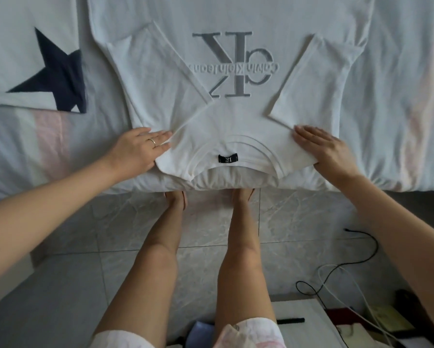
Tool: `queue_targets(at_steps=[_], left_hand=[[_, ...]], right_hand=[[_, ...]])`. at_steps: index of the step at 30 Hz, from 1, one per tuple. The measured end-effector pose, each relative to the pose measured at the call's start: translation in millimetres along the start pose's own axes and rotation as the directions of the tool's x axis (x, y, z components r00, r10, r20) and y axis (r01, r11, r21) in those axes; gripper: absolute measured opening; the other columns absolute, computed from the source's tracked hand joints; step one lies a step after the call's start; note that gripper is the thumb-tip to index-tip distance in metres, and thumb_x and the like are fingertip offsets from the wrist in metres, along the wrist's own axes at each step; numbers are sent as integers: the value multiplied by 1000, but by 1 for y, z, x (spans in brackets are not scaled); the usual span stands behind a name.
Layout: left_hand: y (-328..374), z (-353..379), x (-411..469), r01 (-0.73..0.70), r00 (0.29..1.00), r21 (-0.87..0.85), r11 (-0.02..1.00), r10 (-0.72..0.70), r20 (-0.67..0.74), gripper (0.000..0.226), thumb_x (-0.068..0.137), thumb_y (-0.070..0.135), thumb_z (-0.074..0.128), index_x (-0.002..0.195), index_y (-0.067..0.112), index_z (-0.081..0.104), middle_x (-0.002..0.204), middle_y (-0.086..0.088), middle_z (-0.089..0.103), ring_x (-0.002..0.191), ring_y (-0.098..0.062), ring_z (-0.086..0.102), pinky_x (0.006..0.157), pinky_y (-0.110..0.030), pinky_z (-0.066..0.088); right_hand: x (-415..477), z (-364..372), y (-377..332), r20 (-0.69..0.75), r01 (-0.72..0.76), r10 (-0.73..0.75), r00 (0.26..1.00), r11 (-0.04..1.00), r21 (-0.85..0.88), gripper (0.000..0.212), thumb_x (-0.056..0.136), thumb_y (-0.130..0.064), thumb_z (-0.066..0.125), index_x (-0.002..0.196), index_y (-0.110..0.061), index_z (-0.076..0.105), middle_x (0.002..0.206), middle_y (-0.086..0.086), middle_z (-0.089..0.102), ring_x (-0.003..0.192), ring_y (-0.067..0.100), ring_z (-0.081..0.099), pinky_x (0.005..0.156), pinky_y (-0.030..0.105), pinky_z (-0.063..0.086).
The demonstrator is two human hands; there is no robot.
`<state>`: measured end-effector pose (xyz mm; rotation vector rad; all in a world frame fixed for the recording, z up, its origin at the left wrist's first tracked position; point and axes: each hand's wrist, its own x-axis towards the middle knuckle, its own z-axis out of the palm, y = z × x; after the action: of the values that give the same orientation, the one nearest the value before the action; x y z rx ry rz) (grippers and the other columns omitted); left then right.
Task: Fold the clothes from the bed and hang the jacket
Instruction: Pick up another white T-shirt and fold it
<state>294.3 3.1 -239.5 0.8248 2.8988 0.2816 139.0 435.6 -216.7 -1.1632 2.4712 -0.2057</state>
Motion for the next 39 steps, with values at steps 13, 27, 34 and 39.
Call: queue_targets(at_steps=[13,27,34,39], left_hand=[[29,-70,54,556,342,-216,803,17,940,31,76,14,51,50,10,35,52,-6,33,50,-16,29,50,-29,24],[-25,-94,23,685,497,-681,-260,-517,697,24,60,29,71,78,15,66,66,2,65,72,-17,59,58,-23,46],[-151,-120,127,538,331,-839,-78,-896,296,12,82,10,62,82,19,71,67,4,61,53,-5,50,51,-20,39],[-161,-75,165,703,220,-707,76,-969,115,36,93,18,59,123,0,56,115,-9,59,95,-18,52,65,-17,35]], right_hand=[[7,-50,-77,846,-507,272,458,862,-3,45,87,4,39,115,-12,69,89,6,63,74,18,53,57,25,38],[67,-119,-17,662,-763,472,582,599,244,4,66,-15,57,63,-12,56,53,0,53,54,16,47,51,25,36],[190,-164,65,163,-679,698,697,570,462,12,88,-3,55,77,-2,59,56,5,49,60,24,48,45,23,39],[235,-116,79,57,-656,702,709,628,418,24,91,-30,57,110,-15,56,94,6,54,88,25,53,71,30,35]])
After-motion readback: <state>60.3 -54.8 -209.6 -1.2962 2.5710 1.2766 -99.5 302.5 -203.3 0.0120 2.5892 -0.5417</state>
